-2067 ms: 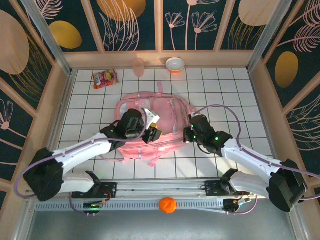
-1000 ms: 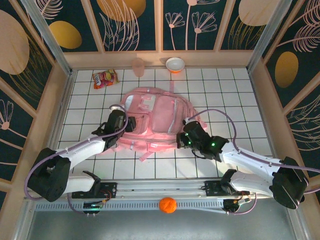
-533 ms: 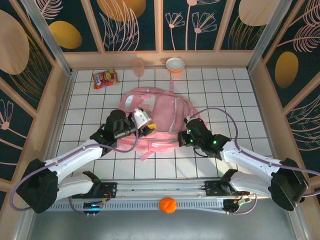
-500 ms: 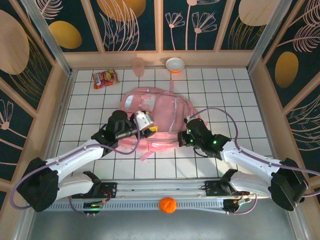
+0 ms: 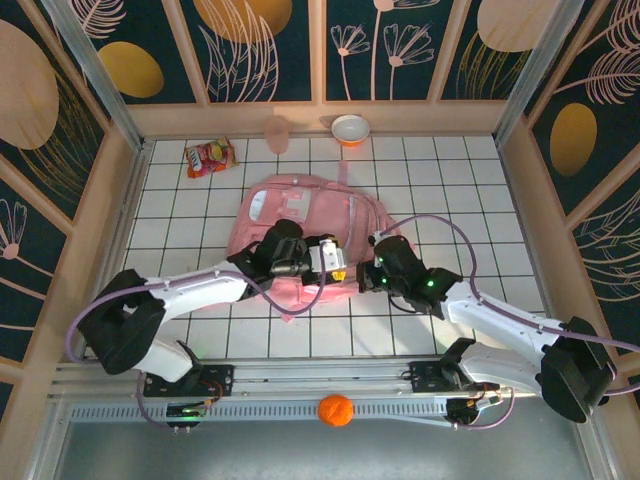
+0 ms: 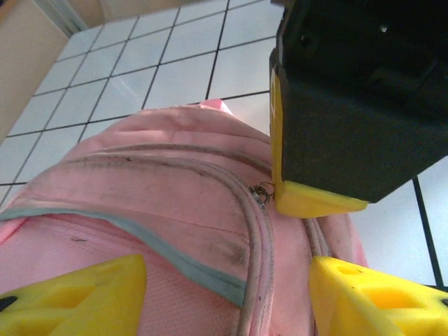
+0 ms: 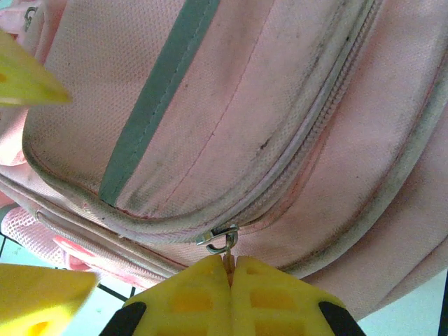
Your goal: Pack books, pencil case, and school supplies into a backpack
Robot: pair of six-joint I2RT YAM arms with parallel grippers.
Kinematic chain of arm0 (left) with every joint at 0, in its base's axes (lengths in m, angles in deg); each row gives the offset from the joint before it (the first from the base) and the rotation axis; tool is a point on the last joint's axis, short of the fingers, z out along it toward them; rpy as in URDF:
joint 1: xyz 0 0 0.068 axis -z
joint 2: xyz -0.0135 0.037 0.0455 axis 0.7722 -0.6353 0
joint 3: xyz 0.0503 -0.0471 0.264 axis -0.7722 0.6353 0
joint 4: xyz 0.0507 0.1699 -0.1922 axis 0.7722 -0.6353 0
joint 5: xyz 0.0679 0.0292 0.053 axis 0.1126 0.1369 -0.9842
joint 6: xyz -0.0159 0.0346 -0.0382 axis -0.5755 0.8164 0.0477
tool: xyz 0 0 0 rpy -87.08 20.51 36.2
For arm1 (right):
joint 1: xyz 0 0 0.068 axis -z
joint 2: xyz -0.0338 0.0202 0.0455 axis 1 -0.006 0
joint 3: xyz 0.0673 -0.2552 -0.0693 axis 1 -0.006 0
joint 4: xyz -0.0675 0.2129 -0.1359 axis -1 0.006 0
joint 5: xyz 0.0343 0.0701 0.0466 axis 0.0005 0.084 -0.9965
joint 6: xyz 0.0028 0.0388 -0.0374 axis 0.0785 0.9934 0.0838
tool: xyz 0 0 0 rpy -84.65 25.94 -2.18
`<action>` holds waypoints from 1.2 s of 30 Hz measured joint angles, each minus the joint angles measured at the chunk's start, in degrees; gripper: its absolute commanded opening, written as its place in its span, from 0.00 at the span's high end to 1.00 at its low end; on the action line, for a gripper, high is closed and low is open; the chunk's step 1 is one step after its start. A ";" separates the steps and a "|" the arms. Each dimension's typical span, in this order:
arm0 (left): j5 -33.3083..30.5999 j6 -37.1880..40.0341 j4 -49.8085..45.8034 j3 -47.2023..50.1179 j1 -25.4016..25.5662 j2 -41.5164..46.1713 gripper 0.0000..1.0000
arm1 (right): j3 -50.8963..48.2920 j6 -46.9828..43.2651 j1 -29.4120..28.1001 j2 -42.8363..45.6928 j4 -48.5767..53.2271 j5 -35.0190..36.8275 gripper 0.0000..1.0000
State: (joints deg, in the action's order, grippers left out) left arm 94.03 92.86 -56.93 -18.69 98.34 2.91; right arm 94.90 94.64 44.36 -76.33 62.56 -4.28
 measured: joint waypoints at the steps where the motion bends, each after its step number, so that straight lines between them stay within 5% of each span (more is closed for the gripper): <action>1: -0.37 0.00 0.00 -0.48 0.15 -1.09 0.40 | 0.00 -0.02 0.04 0.00 -0.02 0.02 1.00; 4: -0.98 0.02 0.04 -1.11 0.17 -3.45 0.48 | 0.00 -0.02 0.37 0.02 0.00 0.00 1.00; 11: -2.60 -0.26 0.04 -1.11 0.52 -4.15 1.00 | 0.00 -0.24 1.60 0.15 -0.04 0.11 1.00; 21: -0.76 -0.79 1.14 -0.55 0.20 -3.41 1.00 | 0.00 -1.01 1.92 -2.47 -1.97 1.62 0.78; 26: -0.63 -1.33 1.57 0.22 0.11 -2.45 1.00 | 0.00 -1.95 1.92 -2.80 -2.93 1.84 0.99; 36: 3.85 2.86 -0.50 3.76 -2.78 3.10 1.00 | 0.81 -3.10 2.58 0.24 -0.63 0.48 1.00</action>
State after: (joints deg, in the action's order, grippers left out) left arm 97.87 95.73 -57.43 -14.93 95.57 6.01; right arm 95.71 91.54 46.94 -76.09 61.93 -3.80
